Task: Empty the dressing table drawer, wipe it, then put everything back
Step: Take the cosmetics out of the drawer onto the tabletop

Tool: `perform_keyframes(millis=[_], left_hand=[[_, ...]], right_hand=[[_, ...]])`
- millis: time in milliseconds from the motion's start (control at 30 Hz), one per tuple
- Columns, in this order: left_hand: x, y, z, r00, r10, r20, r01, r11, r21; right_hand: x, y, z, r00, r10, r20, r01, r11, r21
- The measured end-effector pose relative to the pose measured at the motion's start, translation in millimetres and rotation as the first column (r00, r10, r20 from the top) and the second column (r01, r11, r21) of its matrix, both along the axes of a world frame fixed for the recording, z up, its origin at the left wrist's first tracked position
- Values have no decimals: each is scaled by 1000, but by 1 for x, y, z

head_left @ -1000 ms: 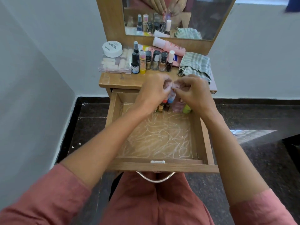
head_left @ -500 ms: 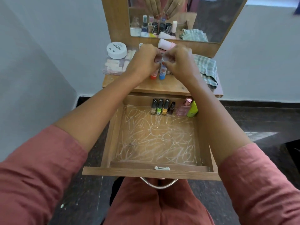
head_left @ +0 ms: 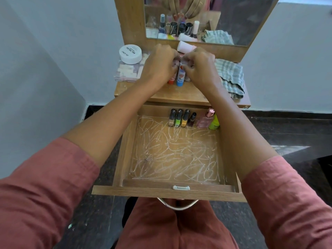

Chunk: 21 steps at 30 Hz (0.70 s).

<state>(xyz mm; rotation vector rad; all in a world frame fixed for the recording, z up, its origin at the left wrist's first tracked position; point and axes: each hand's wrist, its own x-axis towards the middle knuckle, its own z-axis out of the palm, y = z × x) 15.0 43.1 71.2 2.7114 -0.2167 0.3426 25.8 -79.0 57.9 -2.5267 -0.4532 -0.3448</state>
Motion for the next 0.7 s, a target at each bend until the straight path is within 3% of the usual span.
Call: perform_keyframes(millis=[433, 700], left_hand=[[2, 2, -2, 999, 24, 29, -24, 1000, 14], [-13, 3, 3, 996, 20, 85, -9, 992, -123]], right_hand=[[-5, 2, -2, 1000, 16, -2, -16, 998, 64], [-8, -4, -7, 1000, 13, 10, -14, 994, 110]])
